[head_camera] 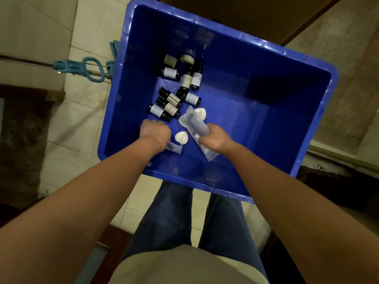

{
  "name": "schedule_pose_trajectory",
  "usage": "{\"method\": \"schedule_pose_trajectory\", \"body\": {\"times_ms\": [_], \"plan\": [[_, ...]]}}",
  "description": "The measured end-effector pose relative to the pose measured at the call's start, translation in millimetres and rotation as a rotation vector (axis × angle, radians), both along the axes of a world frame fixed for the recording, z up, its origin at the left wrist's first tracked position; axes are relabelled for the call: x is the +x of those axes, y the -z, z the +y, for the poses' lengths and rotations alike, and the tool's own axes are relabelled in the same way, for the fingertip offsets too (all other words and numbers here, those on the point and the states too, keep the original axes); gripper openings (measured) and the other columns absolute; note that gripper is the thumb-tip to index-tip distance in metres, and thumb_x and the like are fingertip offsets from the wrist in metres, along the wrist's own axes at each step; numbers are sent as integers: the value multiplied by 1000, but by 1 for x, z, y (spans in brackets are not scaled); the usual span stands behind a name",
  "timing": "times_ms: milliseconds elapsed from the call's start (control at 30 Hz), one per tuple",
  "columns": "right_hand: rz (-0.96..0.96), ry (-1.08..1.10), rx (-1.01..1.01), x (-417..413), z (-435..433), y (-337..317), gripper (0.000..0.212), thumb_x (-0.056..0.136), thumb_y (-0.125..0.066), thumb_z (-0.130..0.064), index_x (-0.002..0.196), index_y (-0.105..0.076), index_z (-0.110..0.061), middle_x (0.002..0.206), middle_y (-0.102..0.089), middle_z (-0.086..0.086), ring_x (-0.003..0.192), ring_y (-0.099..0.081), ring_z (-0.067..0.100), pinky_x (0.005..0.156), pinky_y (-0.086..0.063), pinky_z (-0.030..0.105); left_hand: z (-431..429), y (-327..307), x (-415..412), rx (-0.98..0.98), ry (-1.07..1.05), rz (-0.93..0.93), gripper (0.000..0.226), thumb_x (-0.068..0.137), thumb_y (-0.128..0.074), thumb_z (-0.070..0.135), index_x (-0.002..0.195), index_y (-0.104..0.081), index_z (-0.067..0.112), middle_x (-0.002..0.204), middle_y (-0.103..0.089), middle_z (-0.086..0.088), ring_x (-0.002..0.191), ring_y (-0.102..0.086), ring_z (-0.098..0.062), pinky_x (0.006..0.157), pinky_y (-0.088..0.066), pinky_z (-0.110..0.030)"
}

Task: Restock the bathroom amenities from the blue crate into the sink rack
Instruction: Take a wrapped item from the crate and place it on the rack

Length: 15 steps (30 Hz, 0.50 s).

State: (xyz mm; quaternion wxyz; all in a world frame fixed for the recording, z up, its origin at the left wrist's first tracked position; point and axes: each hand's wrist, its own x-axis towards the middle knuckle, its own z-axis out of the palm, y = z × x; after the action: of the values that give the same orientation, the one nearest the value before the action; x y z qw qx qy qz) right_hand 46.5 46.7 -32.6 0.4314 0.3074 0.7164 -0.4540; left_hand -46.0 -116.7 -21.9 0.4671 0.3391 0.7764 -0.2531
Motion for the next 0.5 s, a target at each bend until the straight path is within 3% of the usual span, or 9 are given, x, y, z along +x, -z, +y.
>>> {"method": "schedule_pose_trajectory", "body": {"times_ms": [133,233,300,400,500], "plan": [[32,29,13,-1,8,-18,11,86,-57,-16,95,-50,-18,81,-52,-3,72,-51,13,59,-40,28,13,-18,-1,105,-52,21,23,91,-51,16,99,-69,28,97,-67,5,94,-59,-18,99,-35,-33],[56,53,45,-1,16,-35,12,86,-57,-16,95,-50,-18,81,-53,-4,73,-52,15,58,-40,28,26,-37,-1,174,-148,11,16,91,-54,21,90,-69,26,86,-64,2,78,-56,-20,76,-42,-30],[74,65,64,0,24,-49,14,85,-57,-15,98,-52,-16,84,-54,-2,79,-54,20,65,-43,30,35,-51,-1,198,-213,-2,9,88,-60,23,88,-69,25,81,-64,3,80,-59,-20,69,-45,-28],[108,110,65,5,39,-75,15,84,-57,-12,98,-53,-16,88,-58,0,87,-58,24,76,-48,36,45,-71,4,255,-286,-19,9,86,-62,20,88,-69,24,79,-66,4,90,-64,-22,70,-47,-29],[142,140,76,11,53,-101,19,84,-58,-12,103,-53,-15,98,-60,3,94,-59,26,84,-49,39,53,-92,10,328,-376,-56,24,94,-51,23,110,-68,27,104,-66,-2,104,-60,-28,75,-45,-31]]}}
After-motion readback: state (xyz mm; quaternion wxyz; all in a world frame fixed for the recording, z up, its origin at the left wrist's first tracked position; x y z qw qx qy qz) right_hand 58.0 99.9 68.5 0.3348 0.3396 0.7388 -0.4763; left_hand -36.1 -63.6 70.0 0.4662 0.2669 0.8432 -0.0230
